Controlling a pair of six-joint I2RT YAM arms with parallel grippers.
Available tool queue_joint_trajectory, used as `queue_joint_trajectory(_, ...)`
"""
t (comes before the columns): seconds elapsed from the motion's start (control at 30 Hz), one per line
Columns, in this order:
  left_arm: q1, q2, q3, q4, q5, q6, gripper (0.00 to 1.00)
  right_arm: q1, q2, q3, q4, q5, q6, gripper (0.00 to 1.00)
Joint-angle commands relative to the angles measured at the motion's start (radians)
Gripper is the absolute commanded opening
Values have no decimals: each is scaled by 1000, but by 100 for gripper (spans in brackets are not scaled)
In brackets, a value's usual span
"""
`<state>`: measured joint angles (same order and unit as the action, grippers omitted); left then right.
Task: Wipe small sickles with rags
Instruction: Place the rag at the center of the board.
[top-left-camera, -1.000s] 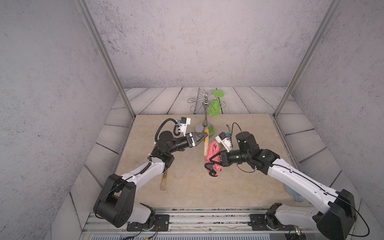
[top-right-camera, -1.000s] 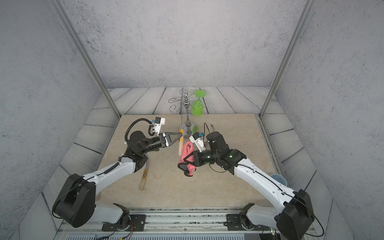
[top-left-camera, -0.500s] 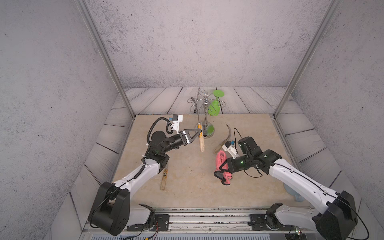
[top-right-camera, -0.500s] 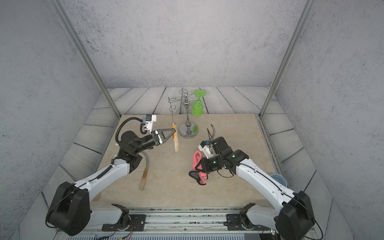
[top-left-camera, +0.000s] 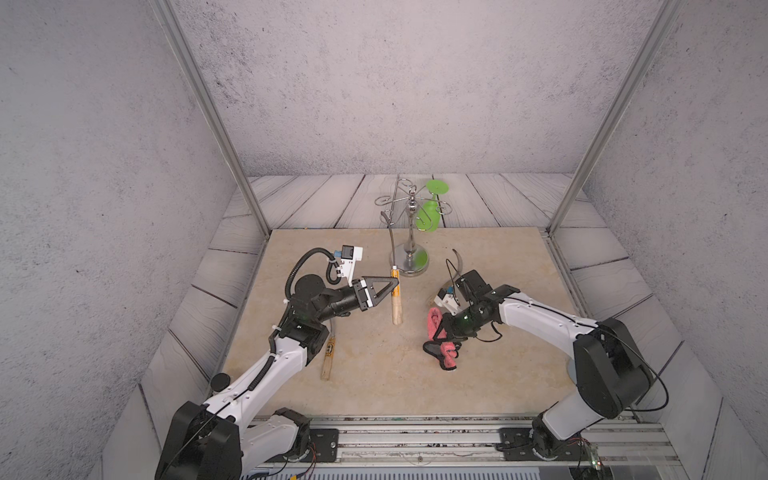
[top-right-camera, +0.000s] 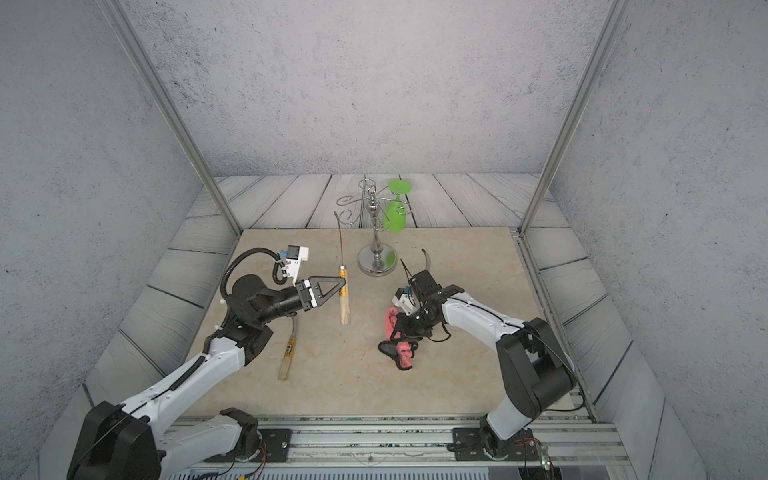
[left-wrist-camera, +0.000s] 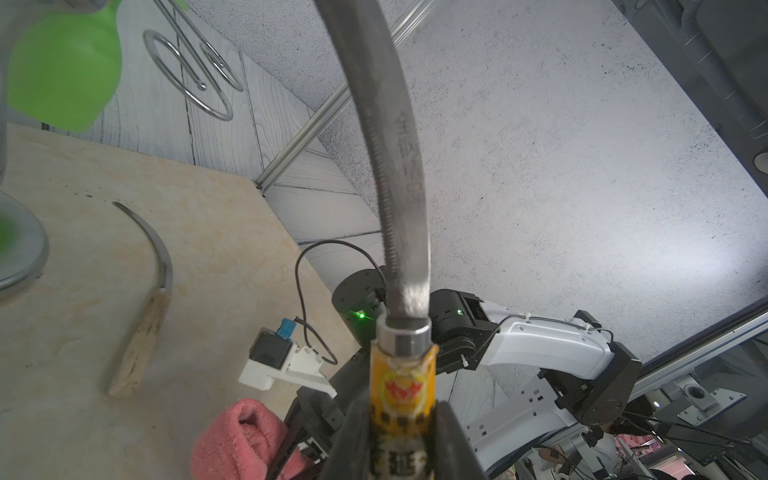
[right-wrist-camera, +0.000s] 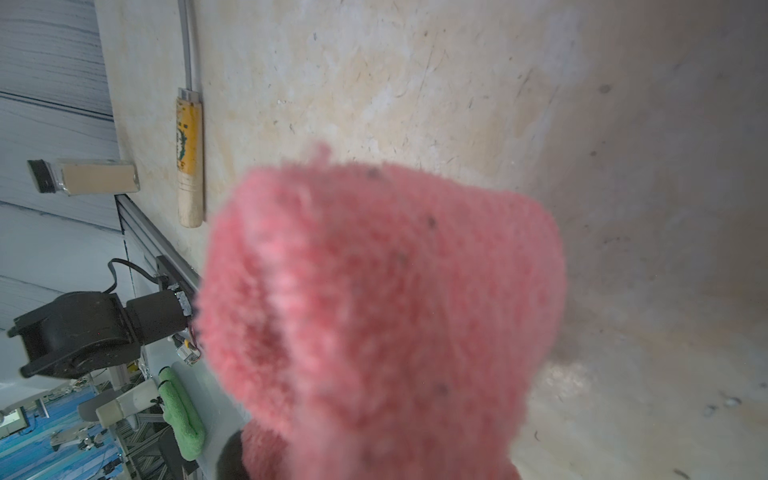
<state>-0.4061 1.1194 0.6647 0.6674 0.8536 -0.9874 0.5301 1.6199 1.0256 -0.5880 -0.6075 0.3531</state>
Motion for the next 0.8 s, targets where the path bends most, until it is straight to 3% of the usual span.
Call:
queue_joint_trajectory(0.0, 6, -14, -10, 26, 16, 9, 0, -9, 78, 8, 42, -30, -19, 21)
queue_joint_trajectory(0.13, 6, -16, -20, 32, 16, 3, 0, -18, 144, 8, 57, -15, -17, 29)
queue_joint_trajectory(0.4, 6, -21, -33, 24, 11, 2, 0, -24, 192, 22, 44, 31, -25, 54)
queue_joint_trajectory(0.77, 6, -20, -33, 4, 17, 6, 0, -24, -10, 82, -100, 65, -45, 68)
